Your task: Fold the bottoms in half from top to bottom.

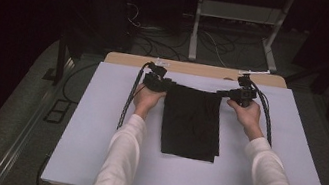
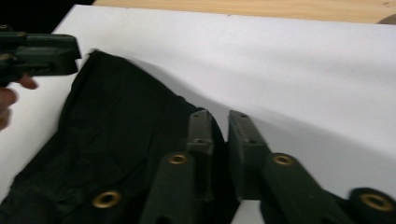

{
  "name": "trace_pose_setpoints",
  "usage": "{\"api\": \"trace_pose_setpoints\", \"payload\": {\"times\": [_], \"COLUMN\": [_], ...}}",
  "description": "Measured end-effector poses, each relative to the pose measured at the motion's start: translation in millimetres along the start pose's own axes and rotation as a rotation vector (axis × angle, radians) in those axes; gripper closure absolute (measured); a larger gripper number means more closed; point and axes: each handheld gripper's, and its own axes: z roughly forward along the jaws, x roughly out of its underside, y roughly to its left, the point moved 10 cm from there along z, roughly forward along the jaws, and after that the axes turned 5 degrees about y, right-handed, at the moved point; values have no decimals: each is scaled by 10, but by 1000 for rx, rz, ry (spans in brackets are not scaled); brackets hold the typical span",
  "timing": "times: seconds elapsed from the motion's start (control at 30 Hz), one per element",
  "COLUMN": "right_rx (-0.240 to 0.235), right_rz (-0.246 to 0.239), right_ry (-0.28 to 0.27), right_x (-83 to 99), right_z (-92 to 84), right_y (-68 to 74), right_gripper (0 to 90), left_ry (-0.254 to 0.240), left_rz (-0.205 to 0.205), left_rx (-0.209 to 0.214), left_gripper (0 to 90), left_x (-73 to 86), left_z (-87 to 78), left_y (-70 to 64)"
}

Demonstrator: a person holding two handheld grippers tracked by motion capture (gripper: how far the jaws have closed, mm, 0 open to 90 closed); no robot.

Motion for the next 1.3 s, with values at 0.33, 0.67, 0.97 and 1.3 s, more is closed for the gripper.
{"api": "trace_pose_setpoints", "payload": {"times": [0.33, 0.67, 0.97, 1.3], "right_rx": [30, 50, 54, 43], "right_rz": [-34, -89, -122, -156], "right_ry": [-19, -45, -66, -96], "right_x": [-4, 84, 192, 371], "right_z": [-67, -273, -452, -676], "right_y": [-23, 121, 205, 289], "right_gripper": [198, 0, 0, 0], "left_ry": [0, -11, -32, -57], "left_rz": [-67, -56, -26, -3], "left_rx": [102, 117, 127, 125], "left_gripper": [230, 0, 0, 0], "left_x": [54, 154, 237, 375], "left_z": [-135, -360, -547, -747], "left_y": [1, -11, -93, -184]}}
